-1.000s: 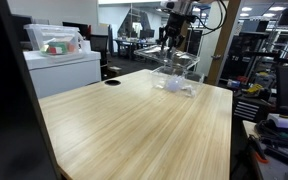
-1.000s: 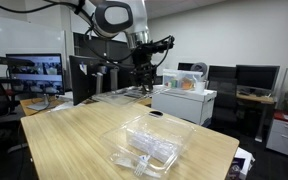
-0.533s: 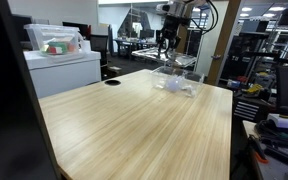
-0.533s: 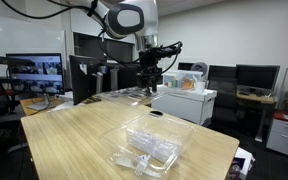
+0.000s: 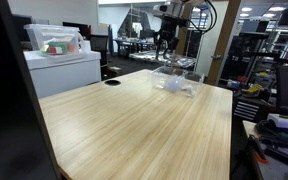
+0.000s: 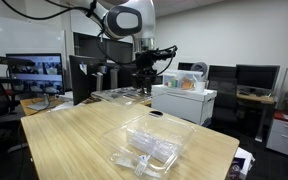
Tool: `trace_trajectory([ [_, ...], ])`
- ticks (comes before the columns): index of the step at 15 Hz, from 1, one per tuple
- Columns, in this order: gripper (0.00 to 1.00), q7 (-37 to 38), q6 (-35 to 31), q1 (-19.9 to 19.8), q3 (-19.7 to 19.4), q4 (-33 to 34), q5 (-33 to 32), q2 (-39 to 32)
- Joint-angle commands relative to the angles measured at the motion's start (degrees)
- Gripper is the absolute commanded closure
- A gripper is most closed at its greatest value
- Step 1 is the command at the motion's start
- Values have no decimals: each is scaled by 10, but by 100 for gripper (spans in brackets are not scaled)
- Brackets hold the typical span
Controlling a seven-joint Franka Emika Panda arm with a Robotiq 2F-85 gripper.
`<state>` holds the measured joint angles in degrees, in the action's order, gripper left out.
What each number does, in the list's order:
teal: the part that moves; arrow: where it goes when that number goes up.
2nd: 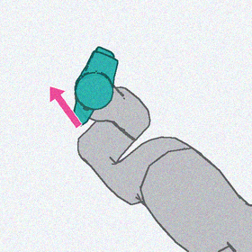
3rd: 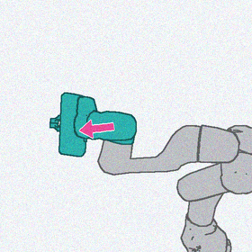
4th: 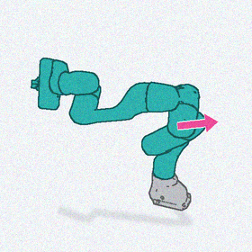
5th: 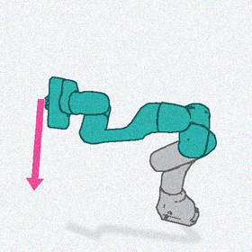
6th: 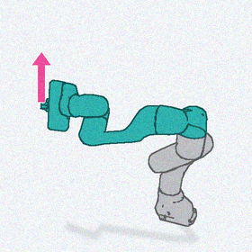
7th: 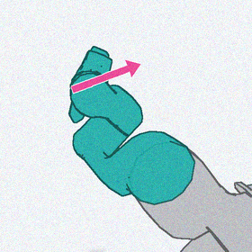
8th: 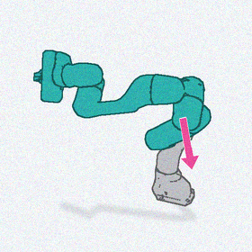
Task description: Pick up the clear packaging lid and put in on the clear packaging box which has a white fork inside on the table
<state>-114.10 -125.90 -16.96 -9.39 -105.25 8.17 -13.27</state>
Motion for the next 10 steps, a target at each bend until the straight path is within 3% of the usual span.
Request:
trace_trajectory([
  [1, 84, -15, 24, -2, 10, -1, 9, 4],
  [2, 59, 0, 13, -1, 7, 2, 0, 0],
  [10, 59, 0, 19, 0, 9, 2, 0, -1],
])
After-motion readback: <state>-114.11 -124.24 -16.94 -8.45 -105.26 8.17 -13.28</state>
